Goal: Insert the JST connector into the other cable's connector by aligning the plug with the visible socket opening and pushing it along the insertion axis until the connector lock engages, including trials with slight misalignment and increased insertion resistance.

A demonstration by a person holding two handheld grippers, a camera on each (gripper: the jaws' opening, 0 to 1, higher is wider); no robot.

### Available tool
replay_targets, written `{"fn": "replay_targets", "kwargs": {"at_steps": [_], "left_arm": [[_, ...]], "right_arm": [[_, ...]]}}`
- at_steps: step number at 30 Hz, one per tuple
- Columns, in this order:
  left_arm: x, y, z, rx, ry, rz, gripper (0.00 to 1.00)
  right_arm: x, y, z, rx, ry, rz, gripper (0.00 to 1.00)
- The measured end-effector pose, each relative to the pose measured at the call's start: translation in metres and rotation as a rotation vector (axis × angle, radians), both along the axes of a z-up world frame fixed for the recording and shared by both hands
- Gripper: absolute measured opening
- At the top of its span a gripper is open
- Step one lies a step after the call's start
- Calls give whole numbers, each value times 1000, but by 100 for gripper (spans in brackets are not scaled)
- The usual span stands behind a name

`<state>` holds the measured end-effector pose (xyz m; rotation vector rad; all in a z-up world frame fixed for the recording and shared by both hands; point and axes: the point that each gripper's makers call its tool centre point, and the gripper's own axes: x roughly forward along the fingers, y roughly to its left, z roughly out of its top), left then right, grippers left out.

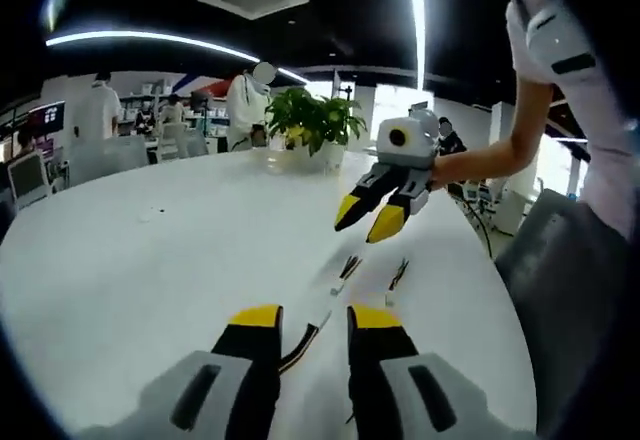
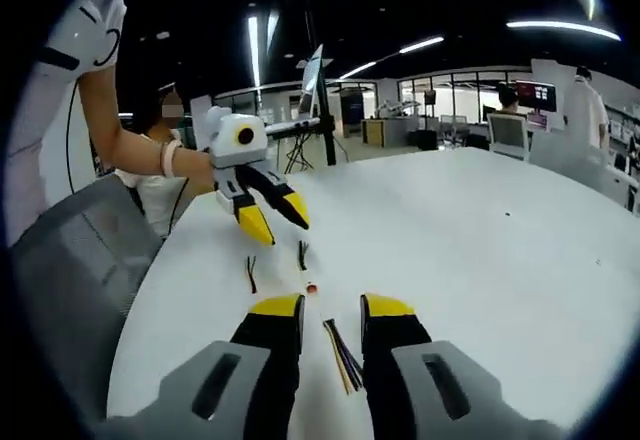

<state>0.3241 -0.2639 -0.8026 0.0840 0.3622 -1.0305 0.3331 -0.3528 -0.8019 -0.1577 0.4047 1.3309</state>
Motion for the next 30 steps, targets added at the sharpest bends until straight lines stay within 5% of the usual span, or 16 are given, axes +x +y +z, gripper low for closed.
{"fn": "replay_targets", "kwargs": {"at_steps": [4, 7, 30], "left_arm": [[4, -2, -4, -7, -5, -13, 17], [3, -4, -8, -8, -5, -41, 15], [5, -19, -34, -1, 8, -135, 11]], "right_arm": [[-2, 2, -9, 8, 39, 27, 22], [-6, 6, -14, 10, 5, 76, 20], [-11, 15, -37, 41, 34, 162, 10]]}}
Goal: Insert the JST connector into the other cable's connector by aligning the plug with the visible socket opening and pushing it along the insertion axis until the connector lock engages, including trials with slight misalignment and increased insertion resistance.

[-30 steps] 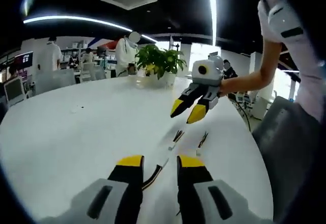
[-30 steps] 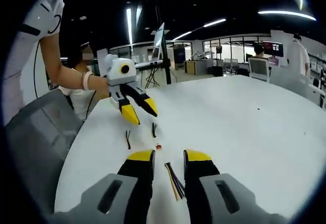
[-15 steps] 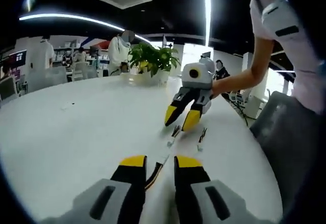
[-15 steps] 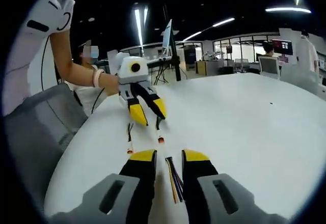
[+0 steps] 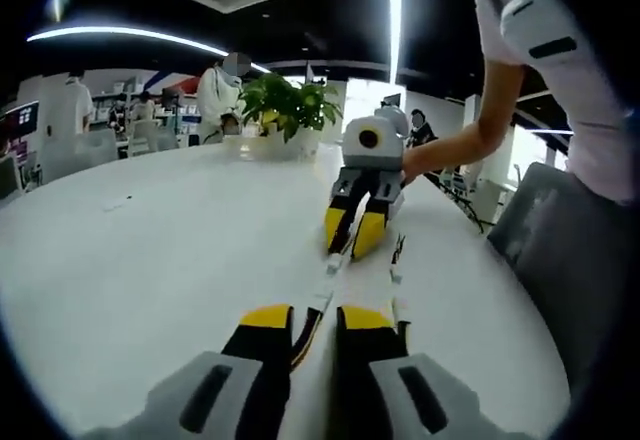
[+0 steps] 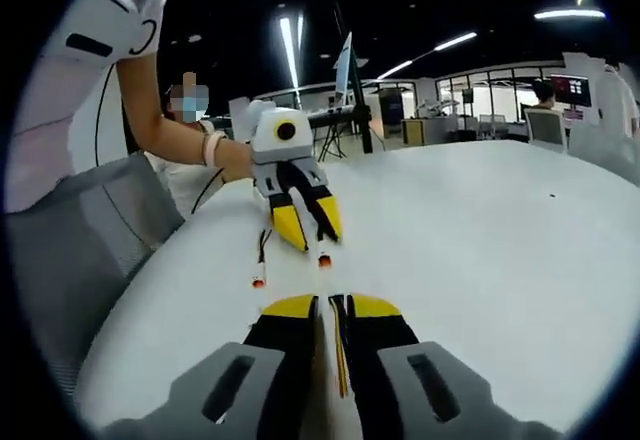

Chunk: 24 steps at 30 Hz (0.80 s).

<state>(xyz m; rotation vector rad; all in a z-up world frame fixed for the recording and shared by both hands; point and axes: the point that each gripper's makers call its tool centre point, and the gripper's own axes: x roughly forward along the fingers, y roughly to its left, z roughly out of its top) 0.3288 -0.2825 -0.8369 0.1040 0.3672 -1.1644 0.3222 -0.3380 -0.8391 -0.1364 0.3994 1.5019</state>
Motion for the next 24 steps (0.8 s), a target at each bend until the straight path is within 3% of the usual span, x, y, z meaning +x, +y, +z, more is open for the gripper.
{"fn": "replay_targets", "kwargs": {"at_steps": [24], "left_arm": [[0, -8, 1, -30, -15, -41, 7]], "right_arm": [[2, 5, -2, 26, -17, 20, 5]]}}
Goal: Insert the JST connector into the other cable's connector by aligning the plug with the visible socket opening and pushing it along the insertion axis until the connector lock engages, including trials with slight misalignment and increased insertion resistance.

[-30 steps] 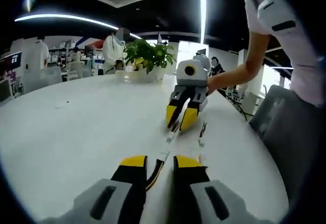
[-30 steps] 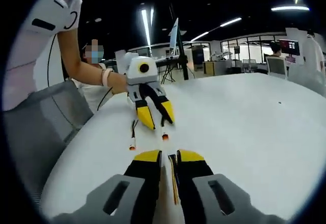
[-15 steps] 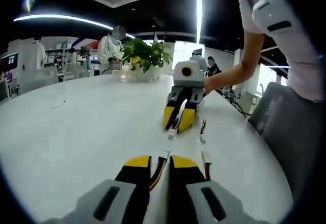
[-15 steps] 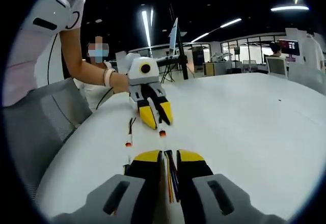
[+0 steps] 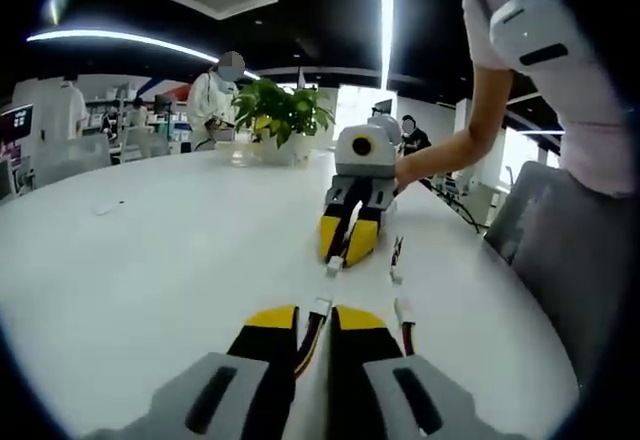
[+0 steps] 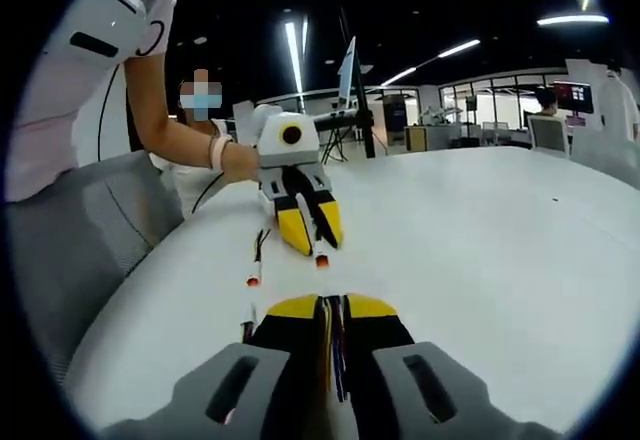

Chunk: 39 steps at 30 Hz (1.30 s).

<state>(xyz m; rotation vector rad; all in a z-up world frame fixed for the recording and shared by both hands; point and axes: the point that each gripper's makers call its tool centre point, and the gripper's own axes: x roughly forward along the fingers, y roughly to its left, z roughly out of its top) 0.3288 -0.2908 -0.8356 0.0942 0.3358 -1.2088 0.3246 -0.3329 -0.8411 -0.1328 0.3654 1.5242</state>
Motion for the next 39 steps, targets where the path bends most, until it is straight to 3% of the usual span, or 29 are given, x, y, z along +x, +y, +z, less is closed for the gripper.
{"fn": "replay_targets", "kwargs": {"at_steps": [14, 25, 30, 39], "left_arm": [[1, -3, -1, -17, -37, -13, 1], [2, -2, -2, -9, -28, -5, 0], [1, -1, -2, 1, -18, -4, 0], [1, -4, 17, 25, -45, -27, 0]], "right_arm": [[3, 0, -1, 24, 6, -4, 5], [5, -2, -1, 26, 18, 0, 4], [6, -2, 7, 45, 34, -5, 4], [6, -2, 21, 48, 31, 7, 4]]}}
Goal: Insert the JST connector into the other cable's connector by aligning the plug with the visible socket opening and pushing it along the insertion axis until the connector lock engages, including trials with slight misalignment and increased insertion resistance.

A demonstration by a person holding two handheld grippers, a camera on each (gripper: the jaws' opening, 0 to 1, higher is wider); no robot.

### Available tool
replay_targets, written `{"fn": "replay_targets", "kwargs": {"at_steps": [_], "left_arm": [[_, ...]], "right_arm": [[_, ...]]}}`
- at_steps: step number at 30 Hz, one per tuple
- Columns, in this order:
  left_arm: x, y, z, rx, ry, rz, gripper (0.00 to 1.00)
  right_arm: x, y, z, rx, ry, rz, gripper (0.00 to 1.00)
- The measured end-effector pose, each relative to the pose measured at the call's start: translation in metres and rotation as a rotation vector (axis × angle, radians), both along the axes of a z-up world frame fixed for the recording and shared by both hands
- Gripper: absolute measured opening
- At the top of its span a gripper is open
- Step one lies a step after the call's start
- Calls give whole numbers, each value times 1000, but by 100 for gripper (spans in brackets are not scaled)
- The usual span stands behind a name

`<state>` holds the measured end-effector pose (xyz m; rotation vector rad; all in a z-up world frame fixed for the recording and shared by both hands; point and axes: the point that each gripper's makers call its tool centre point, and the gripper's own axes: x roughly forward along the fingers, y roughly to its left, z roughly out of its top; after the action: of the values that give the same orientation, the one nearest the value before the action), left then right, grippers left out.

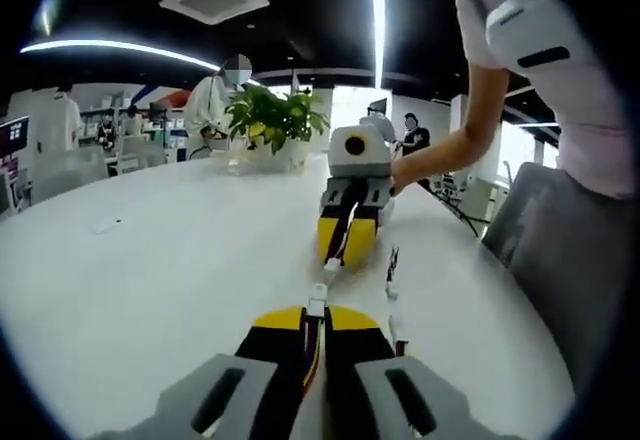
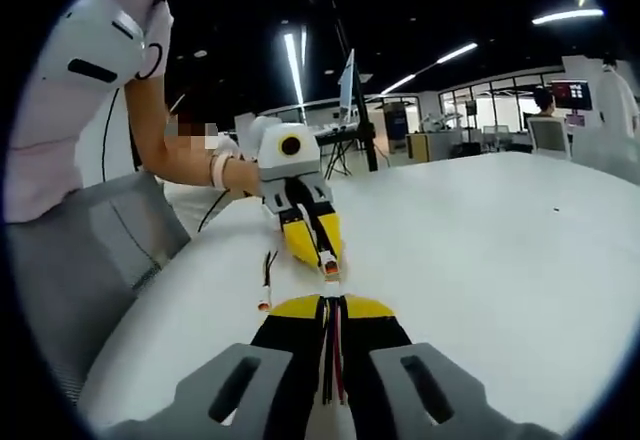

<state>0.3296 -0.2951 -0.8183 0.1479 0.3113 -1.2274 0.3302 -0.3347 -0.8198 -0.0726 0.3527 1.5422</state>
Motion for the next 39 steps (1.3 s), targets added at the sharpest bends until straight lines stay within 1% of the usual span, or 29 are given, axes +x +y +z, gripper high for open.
{"fn": "replay_targets", "kwargs": {"at_steps": [3, 6, 12, 13, 17, 18, 20, 23, 26, 28, 29, 39], "left_arm": [[-3, 1, -1, 21, 21, -4, 0], [-7, 1, 2, 28, 26, -8, 0], [-11, -1, 7, 40, 37, -28, 0], [-11, -1, 8, 56, 29, -29, 0], [-11, -3, 18, 64, 15, -47, 0], [-10, -3, 20, 74, 7, -52, 0], [-9, -4, 22, 90, -1, -61, 0], [-9, -5, 24, 88, -7, -72, 0], [-9, -4, 22, 111, -11, -90, 0], [-9, -4, 24, 104, -11, -93, 0], [-8, -5, 27, 89, -11, -92, 0], [-9, -10, 22, 102, -2, -109, 0]], "right_arm": [[-1, -1, 5, -9, -6, 7, 4], [-1, -2, 9, -14, -14, 13, 4], [-4, 3, 21, -1, -27, 39, 4], [-7, 4, 22, 1, -30, 47, 4], [-12, 8, 27, 7, -39, 74, 3], [-15, 9, 28, 5, -40, 93, 3], [-17, 11, 29, -3, -49, 106, 3], [-18, 12, 30, -8, -53, 117, 3], [-17, 12, 31, -10, -57, 118, 3], [-16, 12, 31, -12, -62, 115, 3], [-14, 12, 31, -12, -66, 113, 3], [-14, 11, 28, -28, -73, 121, 3]]}}
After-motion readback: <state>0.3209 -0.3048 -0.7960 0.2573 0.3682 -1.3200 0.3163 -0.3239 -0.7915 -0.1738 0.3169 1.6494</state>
